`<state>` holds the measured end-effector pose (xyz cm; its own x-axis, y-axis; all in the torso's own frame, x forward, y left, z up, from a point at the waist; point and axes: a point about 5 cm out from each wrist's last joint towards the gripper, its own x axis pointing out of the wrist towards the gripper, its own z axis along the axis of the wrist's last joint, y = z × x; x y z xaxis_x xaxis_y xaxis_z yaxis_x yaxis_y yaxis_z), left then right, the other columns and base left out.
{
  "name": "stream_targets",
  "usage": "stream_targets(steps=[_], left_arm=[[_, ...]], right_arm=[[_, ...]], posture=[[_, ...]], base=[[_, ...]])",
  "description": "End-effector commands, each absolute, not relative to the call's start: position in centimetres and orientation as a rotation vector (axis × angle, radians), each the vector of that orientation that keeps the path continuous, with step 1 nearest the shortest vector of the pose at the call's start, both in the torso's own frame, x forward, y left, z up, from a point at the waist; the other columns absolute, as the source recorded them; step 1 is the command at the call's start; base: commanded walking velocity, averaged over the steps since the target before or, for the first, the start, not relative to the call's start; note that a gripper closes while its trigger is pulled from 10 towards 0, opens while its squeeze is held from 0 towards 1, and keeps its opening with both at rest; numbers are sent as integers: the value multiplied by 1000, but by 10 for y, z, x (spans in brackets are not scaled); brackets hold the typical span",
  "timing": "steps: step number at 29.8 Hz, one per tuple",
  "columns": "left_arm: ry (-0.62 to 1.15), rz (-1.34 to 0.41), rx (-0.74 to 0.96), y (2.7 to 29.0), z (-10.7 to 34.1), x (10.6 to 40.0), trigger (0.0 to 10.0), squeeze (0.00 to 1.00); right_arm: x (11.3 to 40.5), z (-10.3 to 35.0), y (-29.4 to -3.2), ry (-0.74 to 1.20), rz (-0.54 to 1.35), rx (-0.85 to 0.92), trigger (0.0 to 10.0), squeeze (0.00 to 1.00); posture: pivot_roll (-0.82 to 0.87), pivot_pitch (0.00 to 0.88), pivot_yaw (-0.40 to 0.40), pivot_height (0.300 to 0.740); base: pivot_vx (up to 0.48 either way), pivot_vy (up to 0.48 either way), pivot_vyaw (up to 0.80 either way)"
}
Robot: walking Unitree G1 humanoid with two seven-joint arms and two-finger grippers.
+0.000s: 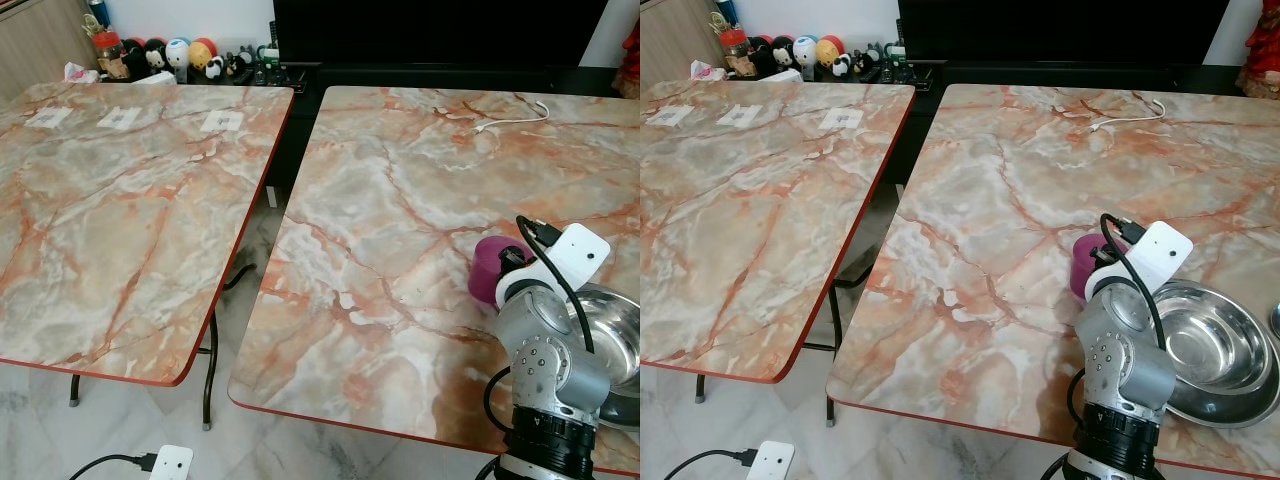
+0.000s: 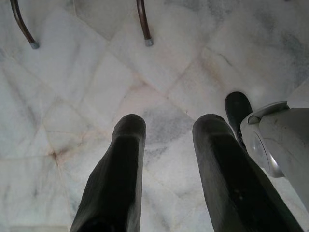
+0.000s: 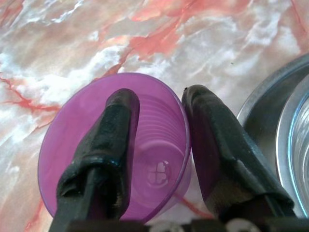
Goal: Setting the table
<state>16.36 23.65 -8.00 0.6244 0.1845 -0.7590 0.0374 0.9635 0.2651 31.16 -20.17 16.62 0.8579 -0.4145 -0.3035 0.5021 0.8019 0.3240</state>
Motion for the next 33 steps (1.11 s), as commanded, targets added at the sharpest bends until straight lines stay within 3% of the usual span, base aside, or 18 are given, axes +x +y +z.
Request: stream_targets(steps=[1,20,21,22,23,26,27,28,29,33], left_arm=[[904,75,285,239,-81,159,10000,0],[903,74,286,239,-81,160,10000,0],[903,74,287,239,-81,160,10000,0],[903,74,287,239,-81,160,10000,0],[902,74,287,239,-81,160,10000,0],[900,74,287,239,-81,160,10000,0],[899,73,286,239,-80,160,10000,0],[899,73,286,239,-80,160,10000,0],[899,73,286,239,-80,160,10000,0],[900,72,287,239,-81,160,10000,0]], right_arm=[[314,173,-199,199,-486,398,10000,0],[314,180,-195,157,-468,393,10000,0],[314,180,-195,152,-467,395,10000,392],[314,180,-195,152,-467,395,10000,392],[315,182,-195,142,-463,402,10000,988],[315,182,-194,136,-461,400,10000,949],[315,183,-194,135,-461,401,10000,780],[315,183,-194,133,-460,403,10000,424],[315,183,-194,130,-459,403,10000,0],[316,187,-193,110,-445,412,10000,0]], posture=[[-67,98,48,740],[-67,100,49,740],[-67,100,49,740],[-67,100,49,740],[-69,99,50,740],[-69,99,50,740],[-68,99,50,740],[-68,98,50,740],[-68,98,50,740],[-69,98,50,740]], base=[[0,0,0],[0,0,0],[0,0,0],[0,0,0],[0,0,0],[0,0,0],[0,0,0],[0,0,0],[0,0,0],[0,0,0]])
